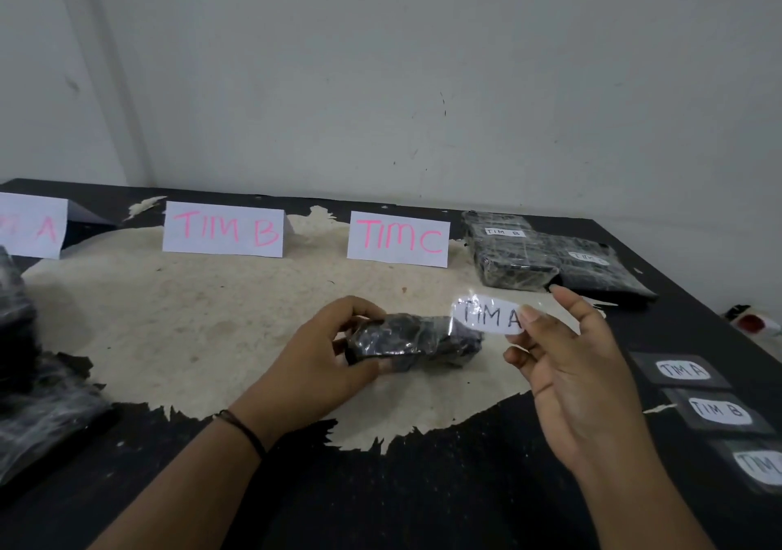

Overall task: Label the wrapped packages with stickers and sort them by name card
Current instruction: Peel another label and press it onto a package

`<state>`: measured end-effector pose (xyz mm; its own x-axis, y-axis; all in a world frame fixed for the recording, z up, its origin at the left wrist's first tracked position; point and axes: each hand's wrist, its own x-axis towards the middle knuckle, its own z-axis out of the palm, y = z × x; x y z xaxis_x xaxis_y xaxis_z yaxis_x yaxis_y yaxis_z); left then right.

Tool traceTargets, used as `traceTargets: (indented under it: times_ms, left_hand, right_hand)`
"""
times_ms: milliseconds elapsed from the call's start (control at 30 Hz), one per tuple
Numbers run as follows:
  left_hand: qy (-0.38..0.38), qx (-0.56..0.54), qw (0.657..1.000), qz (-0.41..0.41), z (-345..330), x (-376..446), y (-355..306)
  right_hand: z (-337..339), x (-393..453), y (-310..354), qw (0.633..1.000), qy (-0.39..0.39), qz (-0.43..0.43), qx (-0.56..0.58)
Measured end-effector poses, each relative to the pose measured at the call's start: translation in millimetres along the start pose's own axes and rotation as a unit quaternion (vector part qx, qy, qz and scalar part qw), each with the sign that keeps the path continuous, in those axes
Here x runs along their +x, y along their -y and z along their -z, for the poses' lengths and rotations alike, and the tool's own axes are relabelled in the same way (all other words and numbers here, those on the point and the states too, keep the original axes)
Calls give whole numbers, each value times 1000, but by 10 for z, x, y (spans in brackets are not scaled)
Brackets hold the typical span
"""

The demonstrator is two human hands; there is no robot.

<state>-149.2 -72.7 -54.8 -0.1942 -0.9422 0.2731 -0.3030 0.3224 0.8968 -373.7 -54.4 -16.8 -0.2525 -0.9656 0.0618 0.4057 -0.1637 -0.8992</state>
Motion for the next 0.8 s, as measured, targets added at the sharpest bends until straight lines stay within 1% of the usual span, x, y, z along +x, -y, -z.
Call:
traceTargets:
  times_ms: [67, 100, 133, 167, 233, 300, 333, 433, 533, 567, 700, 800]
  left_hand:
    - [61, 1, 998, -17, 16, -23, -12]
    - [86, -15, 996, -10, 18, -34, -24]
    - [89, -27, 996, 1, 12, -42, -31]
    - [70, -27, 997, 12, -3, -44, -40]
    - [5, 30, 999, 36, -26, -23, -23]
    - [-13, 101, 994, 43, -34, -4, 1]
    - [-5, 108, 993, 40, -30, -2, 3]
    - [46, 75, 996, -5, -20, 2, 60]
    - [97, 96, 990, -16, -45, -27, 65]
    - [101, 115, 988, -11, -44, -34, 62]
    - [73, 181, 981, -12, 19, -27, 31]
    - [78, 193, 978, -14, 17, -20, 6]
  right_hand:
    - [10, 6, 23, 1000, -4, 5, 1]
    - [17, 7, 28, 1000, -5, 5, 1]
    - [25, 6, 29, 1000, -6, 4, 0]
    - [35, 5, 23, 1000, -7, 2, 0]
    - [50, 1, 7, 1000, -10, -5, -1]
    - [62, 2, -11, 1000, -15, -7, -1]
    - [68, 3, -17, 1000, -17, -8, -2]
    - [73, 8, -30, 1000, -21, -11, -3]
    - [64, 11, -33, 1000, -21, -16, -8]
    - [59, 11, -36, 1000, -21, -18, -10]
    - [57, -9, -46, 999, -25, -26, -22]
    - [29, -37, -69, 998, -19, -32, -50]
